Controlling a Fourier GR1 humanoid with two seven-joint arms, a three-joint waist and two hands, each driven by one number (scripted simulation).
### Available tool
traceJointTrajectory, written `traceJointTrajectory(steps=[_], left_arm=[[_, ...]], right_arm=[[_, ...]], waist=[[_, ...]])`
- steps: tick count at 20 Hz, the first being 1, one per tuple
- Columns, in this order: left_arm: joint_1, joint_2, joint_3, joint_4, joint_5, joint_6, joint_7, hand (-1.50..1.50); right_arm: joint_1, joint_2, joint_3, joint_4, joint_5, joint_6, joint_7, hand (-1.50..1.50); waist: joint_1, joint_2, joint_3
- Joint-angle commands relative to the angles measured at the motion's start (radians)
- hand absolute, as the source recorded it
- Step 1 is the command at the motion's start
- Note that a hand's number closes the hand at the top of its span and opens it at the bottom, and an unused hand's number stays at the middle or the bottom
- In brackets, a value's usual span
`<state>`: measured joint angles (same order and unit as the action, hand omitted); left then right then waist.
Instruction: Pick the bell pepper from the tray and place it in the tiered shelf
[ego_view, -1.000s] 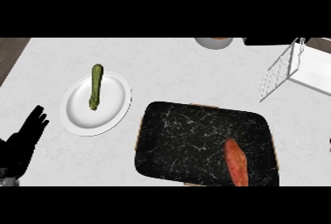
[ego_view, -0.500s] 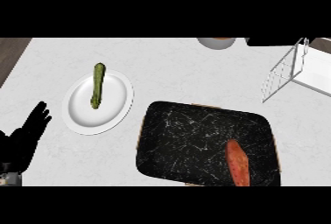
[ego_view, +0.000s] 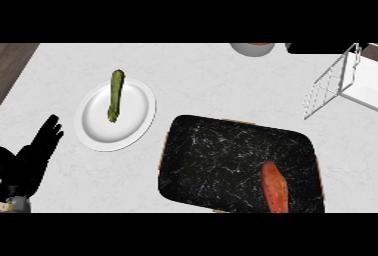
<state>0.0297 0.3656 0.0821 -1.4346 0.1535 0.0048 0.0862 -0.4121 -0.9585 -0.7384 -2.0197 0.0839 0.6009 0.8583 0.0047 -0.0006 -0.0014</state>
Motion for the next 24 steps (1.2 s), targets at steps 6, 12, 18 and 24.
traceJointTrajectory(steps=[6, 12, 18, 24], left_arm=[[-0.009, -0.006, 0.027, 0.021, -0.02, -0.025, -0.023, 0.0], [-0.088, -0.014, 0.04, 0.074, -0.025, -0.029, 0.023, 0.0], [0.018, -0.025, 0.028, -0.049, -0.035, -0.044, 0.014, 0.0], [-0.031, -0.022, 0.08, 0.071, -0.036, -0.057, -0.039, 0.0]], right_arm=[[-0.012, -0.056, 0.122, 0.242, 0.223, -0.118, -0.185, 1.5], [-0.089, -0.135, 0.199, 0.443, 0.27, -0.143, -0.263, 1.5], [-0.138, -0.097, 0.244, 0.699, 0.36, -0.305, -0.443, 1.5], [-0.127, -0.048, 0.281, 0.799, 0.411, -0.375, -0.49, 1.5]], waist=[[0.006, 0.003, 0.001], [0.003, 0.004, 0.001], [0.017, 0.004, 0.002], [0.007, 0.004, 0.001]])
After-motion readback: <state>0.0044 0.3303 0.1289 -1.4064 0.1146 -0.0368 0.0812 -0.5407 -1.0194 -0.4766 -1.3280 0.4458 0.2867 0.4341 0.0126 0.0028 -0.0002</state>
